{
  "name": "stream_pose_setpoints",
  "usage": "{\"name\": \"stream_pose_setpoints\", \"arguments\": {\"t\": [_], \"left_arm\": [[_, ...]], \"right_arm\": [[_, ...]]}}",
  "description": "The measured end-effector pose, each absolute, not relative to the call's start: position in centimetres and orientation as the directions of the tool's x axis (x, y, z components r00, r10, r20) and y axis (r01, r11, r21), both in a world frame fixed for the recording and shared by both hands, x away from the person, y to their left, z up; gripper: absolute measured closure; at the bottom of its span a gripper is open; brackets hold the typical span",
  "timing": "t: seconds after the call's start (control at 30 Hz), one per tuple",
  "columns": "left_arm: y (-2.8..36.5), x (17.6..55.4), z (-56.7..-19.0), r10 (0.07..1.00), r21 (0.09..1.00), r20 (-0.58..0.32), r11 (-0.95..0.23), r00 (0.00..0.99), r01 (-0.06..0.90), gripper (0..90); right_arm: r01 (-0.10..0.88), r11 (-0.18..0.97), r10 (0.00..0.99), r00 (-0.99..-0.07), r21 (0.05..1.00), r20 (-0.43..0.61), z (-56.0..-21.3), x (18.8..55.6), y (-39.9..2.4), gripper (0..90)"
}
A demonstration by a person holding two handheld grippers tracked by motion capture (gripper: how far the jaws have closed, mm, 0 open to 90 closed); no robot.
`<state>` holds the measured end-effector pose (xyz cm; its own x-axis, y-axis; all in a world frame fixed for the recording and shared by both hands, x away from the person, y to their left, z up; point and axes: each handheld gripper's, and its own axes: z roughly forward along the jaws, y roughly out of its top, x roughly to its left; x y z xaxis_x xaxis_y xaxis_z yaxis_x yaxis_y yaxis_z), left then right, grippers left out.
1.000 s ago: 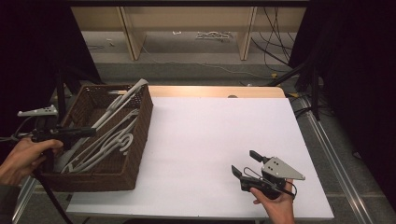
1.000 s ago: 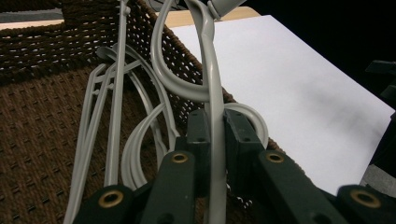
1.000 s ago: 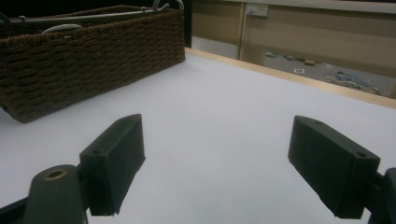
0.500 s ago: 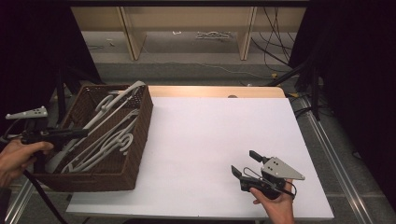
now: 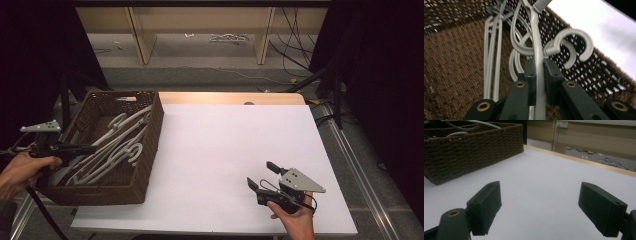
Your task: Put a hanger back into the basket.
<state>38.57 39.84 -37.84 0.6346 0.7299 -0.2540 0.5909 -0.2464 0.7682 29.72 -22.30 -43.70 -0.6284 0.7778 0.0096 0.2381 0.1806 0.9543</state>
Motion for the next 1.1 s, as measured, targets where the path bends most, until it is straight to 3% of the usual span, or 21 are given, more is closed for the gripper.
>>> {"name": "stream_pose_setpoints", "arguments": {"t": [0.3,0.47,0.83,1.0,1.1], "left_arm": [[38.5,39.1,-39.0,0.734,0.668,-0.203,-0.381,0.649,0.640,80.9],[38.5,39.2,-39.0,0.743,0.664,-0.198,-0.379,0.640,0.645,75.5],[37.9,39.1,-37.1,0.793,0.725,-0.189,-0.286,0.580,0.627,44.1],[36.9,39.0,-36.0,0.818,0.743,-0.202,-0.230,0.539,0.628,33.6],[35.6,38.6,-35.3,0.814,0.768,-0.185,-0.230,0.550,0.598,31.8]], "right_arm": [[0.239,0.180,0.777,-0.629,0.954,0.011,-43.7,29.7,-22.3,19.4],[0.237,0.178,0.775,-0.632,0.955,0.013,-43.7,29.7,-22.2,19.4],[0.241,0.180,0.774,-0.633,0.954,0.014,-43.7,29.7,-22.1,19.4],[0.239,0.180,0.774,-0.633,0.954,0.013,-43.7,29.7,-22.1,19.4],[0.240,0.180,0.774,-0.633,0.954,0.014,-43.7,29.7,-22.1,19.4]]}}
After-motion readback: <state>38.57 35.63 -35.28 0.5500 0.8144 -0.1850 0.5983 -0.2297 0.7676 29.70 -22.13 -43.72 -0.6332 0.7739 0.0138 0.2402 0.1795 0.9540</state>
